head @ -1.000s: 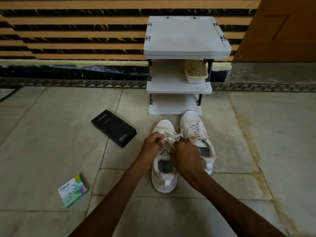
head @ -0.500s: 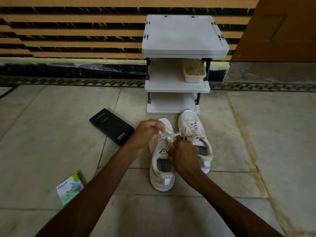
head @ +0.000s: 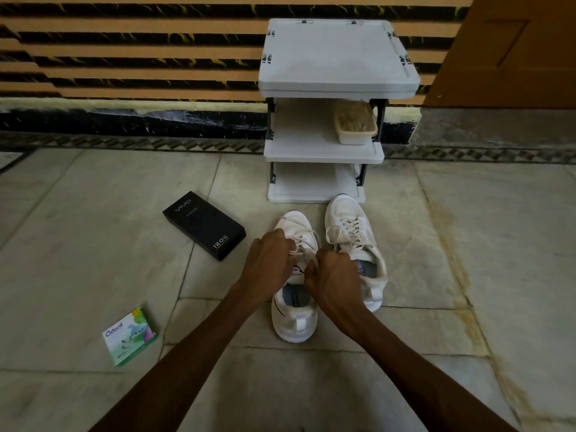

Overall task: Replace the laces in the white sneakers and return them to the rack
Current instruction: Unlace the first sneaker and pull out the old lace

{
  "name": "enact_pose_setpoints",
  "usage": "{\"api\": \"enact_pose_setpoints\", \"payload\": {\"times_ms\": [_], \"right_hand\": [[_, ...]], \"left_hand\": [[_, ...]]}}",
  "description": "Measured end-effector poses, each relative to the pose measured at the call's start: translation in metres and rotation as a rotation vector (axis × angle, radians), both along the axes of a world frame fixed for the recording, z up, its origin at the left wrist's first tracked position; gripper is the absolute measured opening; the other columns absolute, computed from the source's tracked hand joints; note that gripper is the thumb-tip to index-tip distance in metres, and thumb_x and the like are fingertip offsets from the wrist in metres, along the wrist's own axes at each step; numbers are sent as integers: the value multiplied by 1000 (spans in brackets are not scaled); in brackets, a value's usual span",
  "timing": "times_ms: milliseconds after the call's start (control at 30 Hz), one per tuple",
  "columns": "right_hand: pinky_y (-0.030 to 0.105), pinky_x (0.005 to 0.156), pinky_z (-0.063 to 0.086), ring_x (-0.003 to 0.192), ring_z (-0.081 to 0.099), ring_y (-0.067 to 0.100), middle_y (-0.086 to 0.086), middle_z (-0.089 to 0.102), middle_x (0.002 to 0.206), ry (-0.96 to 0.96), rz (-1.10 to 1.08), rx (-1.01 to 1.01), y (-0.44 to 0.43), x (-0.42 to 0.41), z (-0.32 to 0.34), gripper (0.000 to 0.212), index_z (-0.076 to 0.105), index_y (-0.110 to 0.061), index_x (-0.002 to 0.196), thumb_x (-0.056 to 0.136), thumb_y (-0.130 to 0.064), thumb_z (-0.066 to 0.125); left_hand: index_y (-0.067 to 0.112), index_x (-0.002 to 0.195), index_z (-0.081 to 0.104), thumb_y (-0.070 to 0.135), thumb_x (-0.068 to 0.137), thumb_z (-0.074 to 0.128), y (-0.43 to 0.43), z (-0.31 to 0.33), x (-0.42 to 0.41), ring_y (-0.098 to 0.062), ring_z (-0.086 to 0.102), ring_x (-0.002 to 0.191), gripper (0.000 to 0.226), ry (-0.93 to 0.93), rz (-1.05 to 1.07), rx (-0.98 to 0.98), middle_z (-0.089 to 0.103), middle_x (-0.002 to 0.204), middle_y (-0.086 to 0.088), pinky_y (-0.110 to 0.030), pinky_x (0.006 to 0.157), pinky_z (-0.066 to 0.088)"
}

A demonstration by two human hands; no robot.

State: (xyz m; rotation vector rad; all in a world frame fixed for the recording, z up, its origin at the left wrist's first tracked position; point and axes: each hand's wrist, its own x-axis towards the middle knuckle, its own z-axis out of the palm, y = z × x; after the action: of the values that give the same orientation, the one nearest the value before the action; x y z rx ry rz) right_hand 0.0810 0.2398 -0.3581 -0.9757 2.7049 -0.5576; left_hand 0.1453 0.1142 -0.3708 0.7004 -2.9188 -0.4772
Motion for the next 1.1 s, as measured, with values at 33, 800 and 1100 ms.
{"api": "enact_pose_setpoints", "payload": {"times_ms": [33,800,1100], "right_hand": [[25,64,41,80,64,21,7,68,88,-1,-6,-8,0,1,0,17,63,-11,93,92,-26,54],[26,61,45,72,64,21,7,68,82,26,-38,-102,4,1,-6,20,63,-11,90,92,-28,54],[32,63,50,68,63,22,7,66,76,-4,-55,-150,5,1,-6,17,60,-11,82,90,-26,56]], "left_hand": [[11,93,72,24,91,61,3,5,-2,-21,58,91,16,72,47,122,57,96,-3,-29,76,44],[9,89,63,6,99,46,-16,42,3,-20,61,95,20,494,377,1308,65,93,-5,-29,81,50],[13,92,63,17,102,42,-40,38,9,-15,57,67,24,427,571,1034,62,80,-2,-28,63,49]]}}
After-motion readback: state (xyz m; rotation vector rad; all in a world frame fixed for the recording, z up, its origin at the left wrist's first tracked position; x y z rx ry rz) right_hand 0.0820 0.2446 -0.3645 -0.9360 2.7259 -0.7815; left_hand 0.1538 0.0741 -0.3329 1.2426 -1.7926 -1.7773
